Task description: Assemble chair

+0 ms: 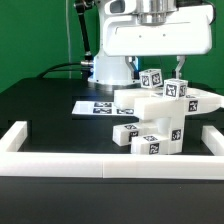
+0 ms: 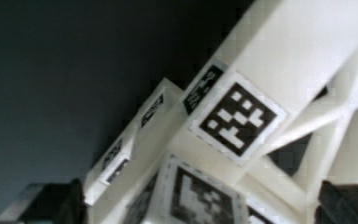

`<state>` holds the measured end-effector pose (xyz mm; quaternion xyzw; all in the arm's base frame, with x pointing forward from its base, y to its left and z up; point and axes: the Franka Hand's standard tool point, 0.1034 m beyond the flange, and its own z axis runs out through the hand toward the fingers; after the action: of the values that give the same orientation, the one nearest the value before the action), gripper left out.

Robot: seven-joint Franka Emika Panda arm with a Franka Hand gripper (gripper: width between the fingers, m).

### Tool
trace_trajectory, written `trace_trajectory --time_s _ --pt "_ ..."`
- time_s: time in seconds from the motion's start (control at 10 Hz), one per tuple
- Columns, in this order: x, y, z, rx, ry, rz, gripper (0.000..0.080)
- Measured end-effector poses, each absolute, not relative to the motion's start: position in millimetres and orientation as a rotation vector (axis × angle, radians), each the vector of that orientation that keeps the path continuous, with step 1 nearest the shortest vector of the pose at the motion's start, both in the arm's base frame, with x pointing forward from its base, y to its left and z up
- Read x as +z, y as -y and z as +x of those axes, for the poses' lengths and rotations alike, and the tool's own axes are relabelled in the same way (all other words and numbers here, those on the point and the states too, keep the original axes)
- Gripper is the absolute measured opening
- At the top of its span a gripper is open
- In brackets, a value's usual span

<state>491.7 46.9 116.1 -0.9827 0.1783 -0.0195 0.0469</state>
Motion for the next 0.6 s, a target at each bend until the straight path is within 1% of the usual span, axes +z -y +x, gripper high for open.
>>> trace_trajectory --time_s 0.3,0.6 --pt "116.1 -46.6 491.8 -0.073 -0.266 -3.04 0.0649" --pt "116.5 -42.0 492.2 -0.092 0.138 -3.057 0.0649"
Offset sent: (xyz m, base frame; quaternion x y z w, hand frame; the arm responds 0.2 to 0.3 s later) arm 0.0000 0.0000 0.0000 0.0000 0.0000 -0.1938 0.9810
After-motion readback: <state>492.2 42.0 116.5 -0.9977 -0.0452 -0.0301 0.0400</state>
